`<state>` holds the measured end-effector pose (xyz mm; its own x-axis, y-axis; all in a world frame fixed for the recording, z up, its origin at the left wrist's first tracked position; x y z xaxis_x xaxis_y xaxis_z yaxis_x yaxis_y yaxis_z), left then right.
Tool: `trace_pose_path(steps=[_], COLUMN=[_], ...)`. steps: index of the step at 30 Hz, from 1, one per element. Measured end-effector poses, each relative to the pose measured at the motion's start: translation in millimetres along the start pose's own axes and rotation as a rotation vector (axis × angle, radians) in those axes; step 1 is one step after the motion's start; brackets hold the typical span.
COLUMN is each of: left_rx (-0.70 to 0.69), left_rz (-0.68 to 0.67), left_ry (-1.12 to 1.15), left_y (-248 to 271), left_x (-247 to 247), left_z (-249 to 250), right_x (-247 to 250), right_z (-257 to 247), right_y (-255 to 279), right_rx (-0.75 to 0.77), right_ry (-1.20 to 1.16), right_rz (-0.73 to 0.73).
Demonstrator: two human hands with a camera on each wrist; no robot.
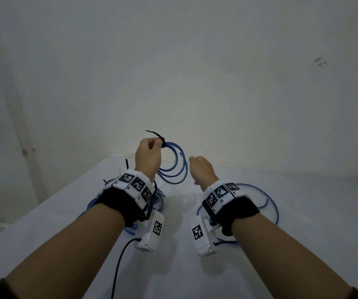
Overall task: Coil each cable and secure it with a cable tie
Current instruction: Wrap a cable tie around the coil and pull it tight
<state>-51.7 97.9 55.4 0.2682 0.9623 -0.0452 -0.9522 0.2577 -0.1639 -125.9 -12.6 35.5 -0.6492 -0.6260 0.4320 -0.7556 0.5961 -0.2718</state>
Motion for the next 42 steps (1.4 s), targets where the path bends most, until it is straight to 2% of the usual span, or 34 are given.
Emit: trace_pose_path(steps=[2,4,7,10,14,18,29,36,42], left_rx=[-0.012,-0.031,-0.073,-0.047,-0.012,-0.024,-0.034,-0.104,-0.103], left_rz=[-0.001,-0.001,-0.003,-0.031,-0.096,-0.158,-0.244,-0.273,-0.168], left_ry=[-0.001,-0.002,-0.013,-0.038,-0.058,-0.058,-0.022,-0.053,-0.041], left_y=[3,5,5,0,-5,-3,-2,1,-2], left_x=[-3,-4,-4,-5,-10,-14,-15,-20,-22], left_z=[0,-2,-6,-13,-20,-23,-26,-30,-36], right_x=[3,5,8,15,18,15,14,10,6], right_z=[4,9,16,16,10,7,10,13,11], right_y=[1,2,1,1,3,4,3,-4,-2], right_rx=[-0.004,-0.041,-0.073,0.026,0.272,0.386,0.445,0.443,0.443], right_ry=[-0.059,-0.210,-0.446,-0.583,-0.498,-0.387,-0.325,-0.304,-0.317], right_rz=[-0.077,-0.084,0.072,0.251,0.230,0.203,0.186,0.188,0.160])
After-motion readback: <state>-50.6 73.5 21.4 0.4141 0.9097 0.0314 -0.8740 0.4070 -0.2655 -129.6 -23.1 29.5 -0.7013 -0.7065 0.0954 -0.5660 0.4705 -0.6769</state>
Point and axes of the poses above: each hand's wrist, its own y-axis away from the middle knuckle, its own x-axis out of the back of the hand, z = x × y, the point moved 1 cm from there along -y, towards the middle knuckle, and after that the axes turned 11 degrees about x, right-handed, at the moved point
